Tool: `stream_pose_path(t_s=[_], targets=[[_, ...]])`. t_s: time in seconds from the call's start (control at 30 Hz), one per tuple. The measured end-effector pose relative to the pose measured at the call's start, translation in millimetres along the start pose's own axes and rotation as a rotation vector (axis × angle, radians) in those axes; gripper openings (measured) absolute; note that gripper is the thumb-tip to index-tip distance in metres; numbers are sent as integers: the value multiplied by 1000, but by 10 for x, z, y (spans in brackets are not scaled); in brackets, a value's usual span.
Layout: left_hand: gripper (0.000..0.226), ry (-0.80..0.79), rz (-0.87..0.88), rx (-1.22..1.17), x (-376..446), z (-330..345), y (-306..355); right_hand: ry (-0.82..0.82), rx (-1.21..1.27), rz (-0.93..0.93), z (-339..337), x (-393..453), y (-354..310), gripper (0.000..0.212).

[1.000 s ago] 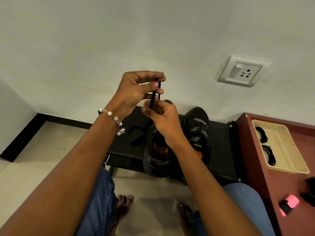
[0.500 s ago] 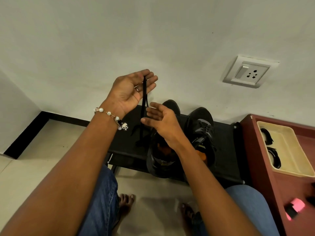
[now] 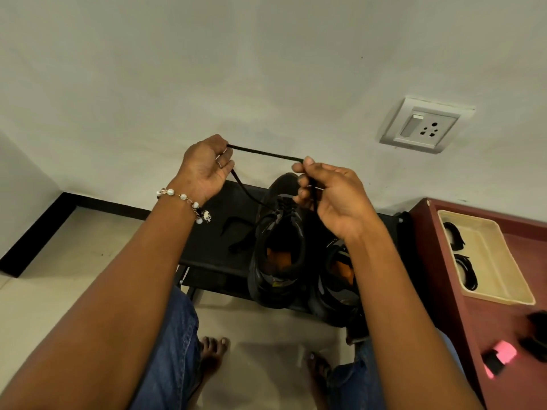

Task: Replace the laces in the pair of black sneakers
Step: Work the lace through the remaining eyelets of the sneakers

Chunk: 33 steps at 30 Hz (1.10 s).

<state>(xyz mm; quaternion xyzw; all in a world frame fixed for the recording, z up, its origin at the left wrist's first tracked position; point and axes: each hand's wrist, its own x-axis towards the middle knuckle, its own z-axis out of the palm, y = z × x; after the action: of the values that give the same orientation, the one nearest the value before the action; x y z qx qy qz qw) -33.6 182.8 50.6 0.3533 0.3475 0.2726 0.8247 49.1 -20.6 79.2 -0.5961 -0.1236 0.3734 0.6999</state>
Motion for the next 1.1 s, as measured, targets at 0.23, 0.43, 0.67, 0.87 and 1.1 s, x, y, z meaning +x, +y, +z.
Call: stream_pose_path(t_s=[0.23, 0.43, 0.67, 0.87, 1.1], targets=[[28, -515, 39, 1068, -299, 196, -244, 134, -325, 54, -27, 75, 193, 25], [21, -420, 94, 1101, -237, 210, -343, 144, -448, 110, -66, 83, 230, 23], [21, 11, 255, 1115, -104, 83, -358, 177, -505, 117, -154, 151, 285, 17], [33, -305, 491, 1417, -166, 210, -516, 234, -531, 26, -136, 190, 372, 8], [30, -564, 548, 1287, -240, 301, -676, 321, -339, -1, -183, 186, 385, 14]])
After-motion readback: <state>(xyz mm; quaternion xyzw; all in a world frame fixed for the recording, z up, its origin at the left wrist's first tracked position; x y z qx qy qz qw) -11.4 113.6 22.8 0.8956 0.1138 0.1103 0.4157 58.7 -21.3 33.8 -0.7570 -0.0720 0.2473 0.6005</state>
